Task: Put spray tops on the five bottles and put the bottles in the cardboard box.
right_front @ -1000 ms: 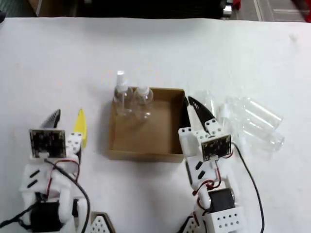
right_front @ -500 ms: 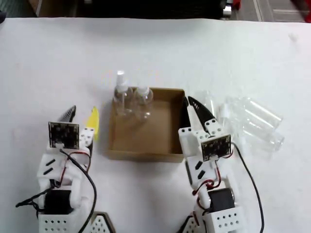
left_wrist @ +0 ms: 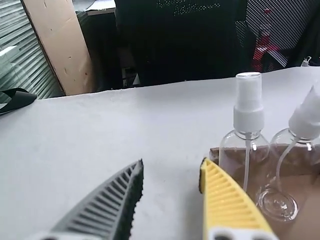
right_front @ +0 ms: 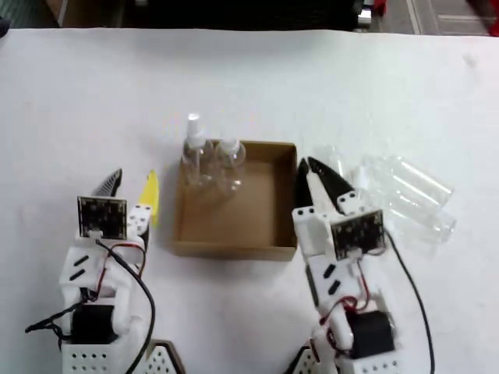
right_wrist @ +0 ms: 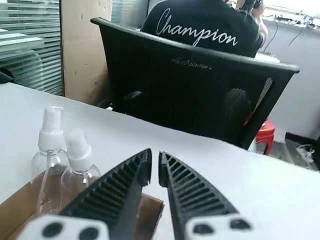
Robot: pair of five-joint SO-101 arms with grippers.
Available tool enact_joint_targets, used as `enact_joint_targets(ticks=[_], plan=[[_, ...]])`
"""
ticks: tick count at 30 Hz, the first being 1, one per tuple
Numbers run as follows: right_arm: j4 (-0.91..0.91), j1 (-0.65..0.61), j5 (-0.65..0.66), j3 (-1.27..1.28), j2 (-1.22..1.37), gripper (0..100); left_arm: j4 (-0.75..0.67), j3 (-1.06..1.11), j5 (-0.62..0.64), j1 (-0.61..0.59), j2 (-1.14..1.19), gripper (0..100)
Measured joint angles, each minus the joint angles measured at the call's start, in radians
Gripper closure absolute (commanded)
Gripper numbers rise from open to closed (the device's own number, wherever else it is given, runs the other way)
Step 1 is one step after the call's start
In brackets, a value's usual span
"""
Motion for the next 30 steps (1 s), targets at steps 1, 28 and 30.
enact_joint_targets(ticks=[1,28,30], plan=[[0.041,0.005,0.025,-0.052,0.0,96.1,0.0,0.0,0.0,0.0,0.0,83],[0.654,0.427,0.425,-1.131,1.409,90.6,0.0,0.0,0.009,-0.04,0.0,91],[0.677,0.381,0.356,-1.195,1.517,84.5,0.0,0.0,0.009,-0.04,0.0,91]])
